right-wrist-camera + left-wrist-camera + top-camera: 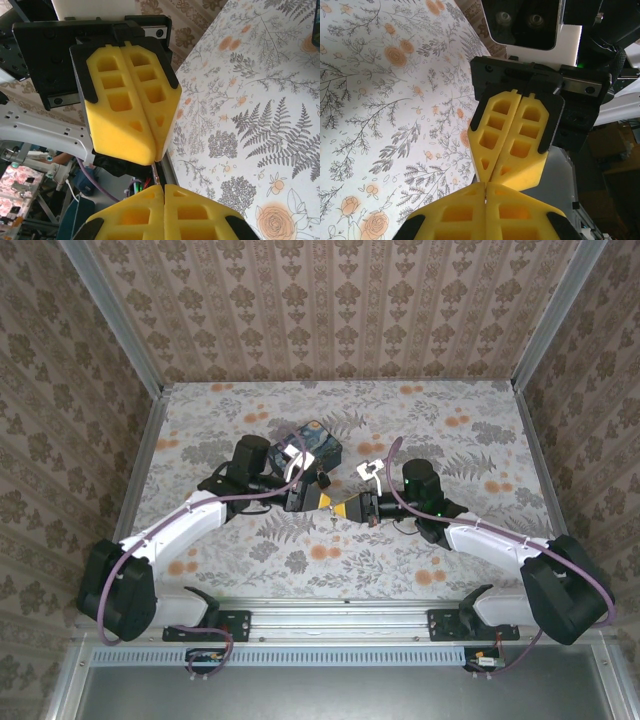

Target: Unlock the padlock with the key

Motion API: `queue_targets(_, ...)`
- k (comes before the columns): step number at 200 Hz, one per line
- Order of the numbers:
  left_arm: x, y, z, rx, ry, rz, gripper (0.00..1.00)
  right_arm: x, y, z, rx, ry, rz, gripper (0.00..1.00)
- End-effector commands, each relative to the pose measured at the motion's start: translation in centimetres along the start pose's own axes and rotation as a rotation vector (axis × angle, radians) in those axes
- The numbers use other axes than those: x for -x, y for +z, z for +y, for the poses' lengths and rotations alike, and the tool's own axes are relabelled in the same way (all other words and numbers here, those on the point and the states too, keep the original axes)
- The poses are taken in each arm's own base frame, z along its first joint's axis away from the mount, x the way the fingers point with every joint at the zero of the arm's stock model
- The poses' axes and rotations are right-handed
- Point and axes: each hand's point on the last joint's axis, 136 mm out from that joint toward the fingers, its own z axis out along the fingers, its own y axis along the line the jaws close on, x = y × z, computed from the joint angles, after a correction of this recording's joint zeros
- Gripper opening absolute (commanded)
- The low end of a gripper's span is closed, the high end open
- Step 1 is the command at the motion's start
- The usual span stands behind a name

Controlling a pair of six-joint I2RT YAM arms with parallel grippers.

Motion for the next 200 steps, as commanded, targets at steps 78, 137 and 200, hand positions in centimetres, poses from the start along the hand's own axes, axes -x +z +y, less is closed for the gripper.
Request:
queue_targets(78,2.5,-0.7,0.1,-0.067,-0.086,-0.191,0.00,2.2,-0.2,-1.7,-0.017,0.083,-0.217,0.40)
queue_targets(137,2.8,-1.8,1.0,-0.049,-0.113,-0.229,0.00,2.1,0.8,-2.0,0.006,0.121,-0.231,0.38)
queue_targets(200,2.8,-1.9,0.8,-0.067,-0.115,-0.231,0.00,2.9,1.3,-1.8,0.023,0.115,-0.242,0.37)
